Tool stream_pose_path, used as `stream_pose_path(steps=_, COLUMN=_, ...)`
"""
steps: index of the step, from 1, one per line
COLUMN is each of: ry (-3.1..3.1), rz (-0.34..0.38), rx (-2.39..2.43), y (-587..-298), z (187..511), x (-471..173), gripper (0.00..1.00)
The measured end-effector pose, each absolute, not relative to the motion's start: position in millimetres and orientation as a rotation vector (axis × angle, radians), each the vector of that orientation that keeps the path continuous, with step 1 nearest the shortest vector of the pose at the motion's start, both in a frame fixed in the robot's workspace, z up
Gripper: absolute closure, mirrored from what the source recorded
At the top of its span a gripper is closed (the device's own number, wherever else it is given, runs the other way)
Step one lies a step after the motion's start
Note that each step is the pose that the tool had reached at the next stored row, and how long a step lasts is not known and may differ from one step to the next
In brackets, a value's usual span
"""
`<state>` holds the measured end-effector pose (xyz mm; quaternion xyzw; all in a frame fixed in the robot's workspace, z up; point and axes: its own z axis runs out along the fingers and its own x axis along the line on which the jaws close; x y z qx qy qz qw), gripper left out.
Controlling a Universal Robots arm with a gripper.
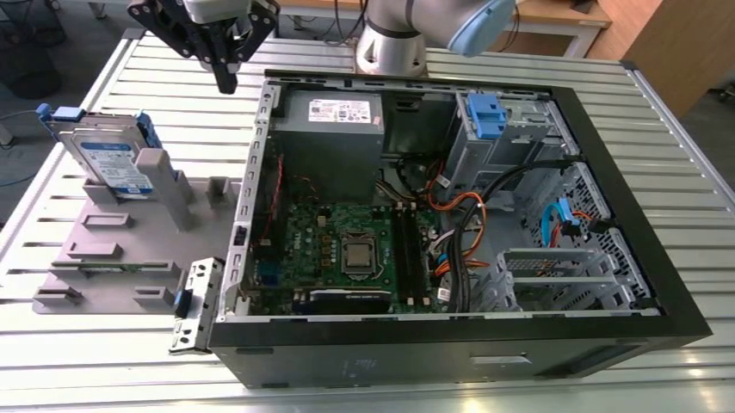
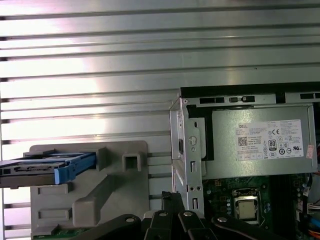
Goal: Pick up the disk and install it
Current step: 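Reach for the disk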
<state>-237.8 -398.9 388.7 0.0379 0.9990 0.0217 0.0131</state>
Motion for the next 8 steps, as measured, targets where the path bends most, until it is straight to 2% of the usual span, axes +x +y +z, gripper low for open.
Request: stream_pose_path(steps=8, ry=3.112, rz=0.068, rx=0.118, y=-398.9, z=386.7, x=-246.1, gripper=0.89)
